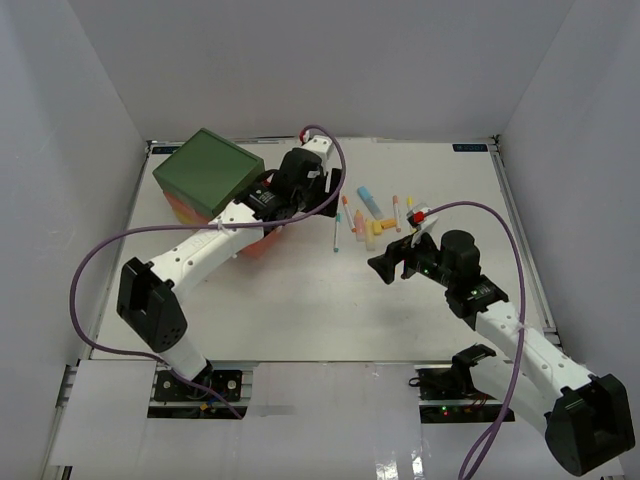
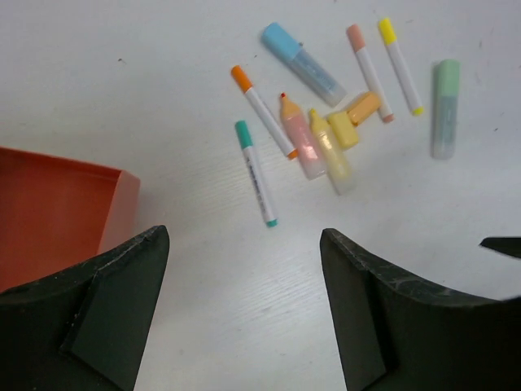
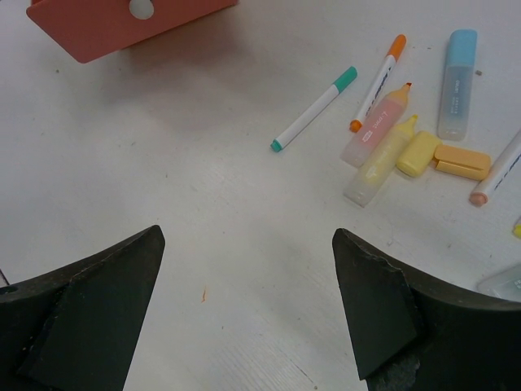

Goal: Sort the stationery into containers
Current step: Pick up the pen from the center of the board, then place the pen in the drawer, then pick up the pen from the center of the board, then place the pen in the drawer.

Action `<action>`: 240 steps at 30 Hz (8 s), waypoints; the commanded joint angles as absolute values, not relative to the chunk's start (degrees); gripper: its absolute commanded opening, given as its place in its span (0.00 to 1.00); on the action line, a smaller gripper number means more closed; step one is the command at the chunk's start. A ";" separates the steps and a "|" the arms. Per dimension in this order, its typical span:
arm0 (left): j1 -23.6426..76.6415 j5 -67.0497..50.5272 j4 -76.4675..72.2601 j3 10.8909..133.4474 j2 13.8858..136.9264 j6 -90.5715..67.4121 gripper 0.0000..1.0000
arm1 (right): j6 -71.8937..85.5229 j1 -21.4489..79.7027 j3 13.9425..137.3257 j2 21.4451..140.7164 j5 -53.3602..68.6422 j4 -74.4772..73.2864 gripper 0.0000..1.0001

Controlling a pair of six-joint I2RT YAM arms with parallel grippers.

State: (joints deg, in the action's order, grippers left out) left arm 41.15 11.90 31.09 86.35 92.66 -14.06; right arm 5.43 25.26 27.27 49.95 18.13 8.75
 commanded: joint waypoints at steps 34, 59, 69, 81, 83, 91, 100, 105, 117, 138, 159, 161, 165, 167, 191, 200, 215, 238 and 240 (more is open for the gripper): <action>44.56 22.33 15.29 87.81 122.87 -24.79 0.54 | 6.07 25.49 23.56 41.92 14.06 5.10 0.90; 45.79 16.96 10.37 77.35 101.37 -10.20 0.07 | 5.80 25.49 21.53 39.81 11.95 5.27 0.90; 43.07 25.13 23.19 76.20 87.55 2.27 0.08 | 5.71 25.49 21.01 39.46 12.22 5.36 0.90; 30.85 21.63 15.92 62.94 79.19 10.55 0.16 | 5.54 25.40 20.65 40.69 12.92 6.33 0.90; 30.06 21.36 13.90 61.27 79.19 11.16 0.18 | 5.45 25.40 20.65 40.69 12.83 6.24 0.90; 29.53 22.50 13.53 61.96 80.33 9.76 0.45 | 5.45 25.40 21.09 40.69 12.66 6.24 0.90; 29.53 17.14 16.43 64.51 74.81 4.75 0.85 | 7.82 25.40 28.63 47.28 5.64 3.78 0.91; 29.53 13.46 16.52 63.28 69.71 0.80 0.98 | 9.67 24.00 36.90 58.25 -4.11 1.50 1.00; 29.53 14.49 10.73 54.85 59.42 -7.21 0.98 | 9.32 14.59 59.49 89.90 -8.96 0.18 0.83; 29.44 10.12 10.11 53.79 57.66 -8.17 0.98 | 9.40 12.75 68.64 110.13 -11.16 -4.31 0.36; 30.23 -13.26 7.48 58.71 63.27 -32.76 0.98 | 13.53 18.10 51.52 79.31 5.97 5.44 0.08; 32.15 -12.92 5.81 59.24 65.21 -34.01 0.98 | 15.72 20.47 47.91 75.95 8.87 9.39 0.08; 37.08 -8.62 2.99 61.60 69.51 -35.86 0.98 | 20.03 24.60 41.23 67.51 12.04 18.70 0.09; 40.06 -4.58 2.64 63.45 72.40 -36.03 0.98 | 22.31 26.71 38.08 64.88 13.09 23.36 0.09; 48.25 5.45 0.53 68.73 86.13 -37.44 0.46 | 27.42 33.40 29.97 60.64 14.50 34.89 0.12; 48.34 5.80 0.53 68.20 84.82 -34.20 0.13 | 26.72 33.49 29.79 61.17 14.85 34.98 0.32; 42.82 27.25 23.45 78.92 84.55 8.22 0.13 | 15.12 32.78 31.82 58.53 6.50 20.92 0.94; 29.71 21.71 20.83 74.18 86.49 12.48 0.64 | 7.92 24.97 39.89 65.03 0.27 6.60 0.96; 29.71 20.84 21.36 74.79 84.56 10.64 0.70 | 6.69 23.12 43.93 68.89 -2.01 3.53 0.98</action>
State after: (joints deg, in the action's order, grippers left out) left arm 29.98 22.46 21.10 74.39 88.49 12.88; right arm 9.76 25.10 38.15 65.76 2.44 6.85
